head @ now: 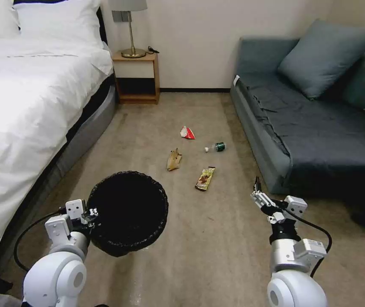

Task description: Pick up the trash bin, then pick up the garbage on the floor and place it into the trash bin.

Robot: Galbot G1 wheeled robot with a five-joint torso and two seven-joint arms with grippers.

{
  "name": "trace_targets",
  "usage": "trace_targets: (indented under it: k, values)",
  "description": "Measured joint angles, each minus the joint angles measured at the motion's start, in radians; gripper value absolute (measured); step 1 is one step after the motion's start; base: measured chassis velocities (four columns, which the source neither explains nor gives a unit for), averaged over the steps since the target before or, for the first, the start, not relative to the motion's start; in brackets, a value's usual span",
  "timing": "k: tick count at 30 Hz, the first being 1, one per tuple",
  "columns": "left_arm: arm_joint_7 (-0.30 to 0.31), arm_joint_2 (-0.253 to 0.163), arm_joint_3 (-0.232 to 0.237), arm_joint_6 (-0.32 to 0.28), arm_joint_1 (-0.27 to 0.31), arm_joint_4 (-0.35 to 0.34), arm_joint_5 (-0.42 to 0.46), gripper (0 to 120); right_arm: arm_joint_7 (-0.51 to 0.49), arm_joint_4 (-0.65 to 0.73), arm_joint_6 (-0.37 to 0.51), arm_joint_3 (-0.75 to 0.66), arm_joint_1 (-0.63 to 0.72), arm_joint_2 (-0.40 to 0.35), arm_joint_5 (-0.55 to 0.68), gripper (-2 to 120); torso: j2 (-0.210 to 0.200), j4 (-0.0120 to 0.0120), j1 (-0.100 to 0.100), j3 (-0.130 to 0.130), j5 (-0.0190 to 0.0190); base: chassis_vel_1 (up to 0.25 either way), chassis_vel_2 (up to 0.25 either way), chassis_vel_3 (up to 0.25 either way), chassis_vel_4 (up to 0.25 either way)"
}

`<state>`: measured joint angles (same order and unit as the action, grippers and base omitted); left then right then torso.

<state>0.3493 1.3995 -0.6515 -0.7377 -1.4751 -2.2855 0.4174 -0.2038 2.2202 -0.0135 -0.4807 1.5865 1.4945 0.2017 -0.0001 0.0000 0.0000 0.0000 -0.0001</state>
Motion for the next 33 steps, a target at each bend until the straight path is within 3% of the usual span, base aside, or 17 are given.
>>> trace_targets:
  k: [15, 33]
  values:
    - [-0.002, -0.003, -0.001, 0.001, 0.013, 0.025, 0.003, 4, 0.045, -0.031, -0.046, 0.018, -0.007, 0.010, -0.041, 100, 0.000, 0.0000, 0.000, 0.000, 0.0000, -0.020, 0.023, 0.020, -0.020]
    - [-0.003, 0.004, -0.028, 0.002, 0.023, 0.043, 0.005, 4, 0.051, -0.052, -0.044, 0.046, -0.019, 0.013, -0.054, 100, 0.000, 0.0000, 0.000, 0.000, 0.0004, -0.202, 0.203, 0.198, -0.201]
